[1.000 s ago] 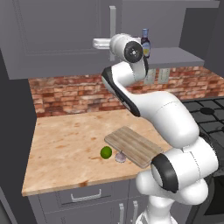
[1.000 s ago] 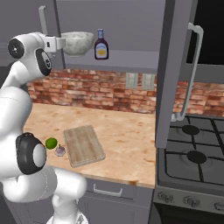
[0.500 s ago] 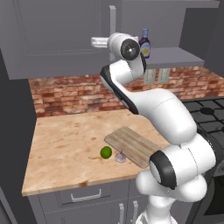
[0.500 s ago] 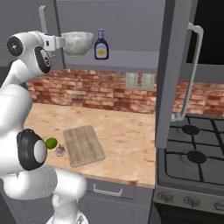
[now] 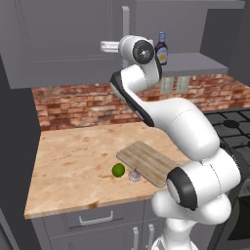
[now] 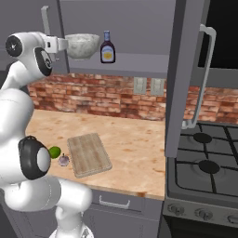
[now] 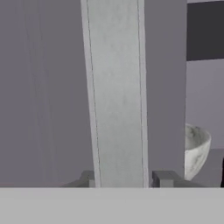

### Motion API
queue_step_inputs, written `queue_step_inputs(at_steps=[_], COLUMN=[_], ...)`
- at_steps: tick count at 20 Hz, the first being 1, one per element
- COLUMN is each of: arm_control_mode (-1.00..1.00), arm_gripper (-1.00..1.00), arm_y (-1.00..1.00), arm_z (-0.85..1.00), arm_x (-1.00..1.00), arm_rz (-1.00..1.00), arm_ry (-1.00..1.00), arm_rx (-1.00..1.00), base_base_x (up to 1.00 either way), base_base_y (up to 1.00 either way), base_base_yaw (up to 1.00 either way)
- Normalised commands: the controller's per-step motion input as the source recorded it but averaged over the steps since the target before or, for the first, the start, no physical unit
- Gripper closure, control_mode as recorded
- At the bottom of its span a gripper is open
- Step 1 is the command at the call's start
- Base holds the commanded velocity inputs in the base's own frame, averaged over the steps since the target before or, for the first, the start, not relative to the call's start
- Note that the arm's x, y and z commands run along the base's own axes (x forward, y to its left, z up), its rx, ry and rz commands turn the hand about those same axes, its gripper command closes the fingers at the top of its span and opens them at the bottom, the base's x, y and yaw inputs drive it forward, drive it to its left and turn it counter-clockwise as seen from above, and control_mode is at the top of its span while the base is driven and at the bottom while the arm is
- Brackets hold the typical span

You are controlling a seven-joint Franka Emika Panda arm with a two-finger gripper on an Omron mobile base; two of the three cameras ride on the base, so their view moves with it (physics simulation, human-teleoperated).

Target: Open the cabinet. Place the bowl and condiment on the counter. Then place the lime and garlic on the cutting board.

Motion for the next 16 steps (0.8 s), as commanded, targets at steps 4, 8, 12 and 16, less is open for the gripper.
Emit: queue_step_inputs(at_steps=[4,8,12,16], arm_control_mode=[-1.0,-1.0,-1.0,-1.0], arm_gripper=[1.0,1.0,1.0,1.0], arm_y=[0.38,0.29,0.09,0.09], arm_z=[-0.15,-0.13,-0.04,-0.01], arm_x=[0.16,0.15,0.03,-0.11], arm_rz=[0.0,0.0,0.0,0.0], arm_ry=[0.08,0.09,0.03,0.0], arm_rx=[-0.03,-0.01,0.0,-0.03], base_base_x=[0.0,0.0,0.0,0.0], base_base_y=[0.0,0.0,0.0,0.0], base_base_yaw=[0.0,0.0,0.0,0.0])
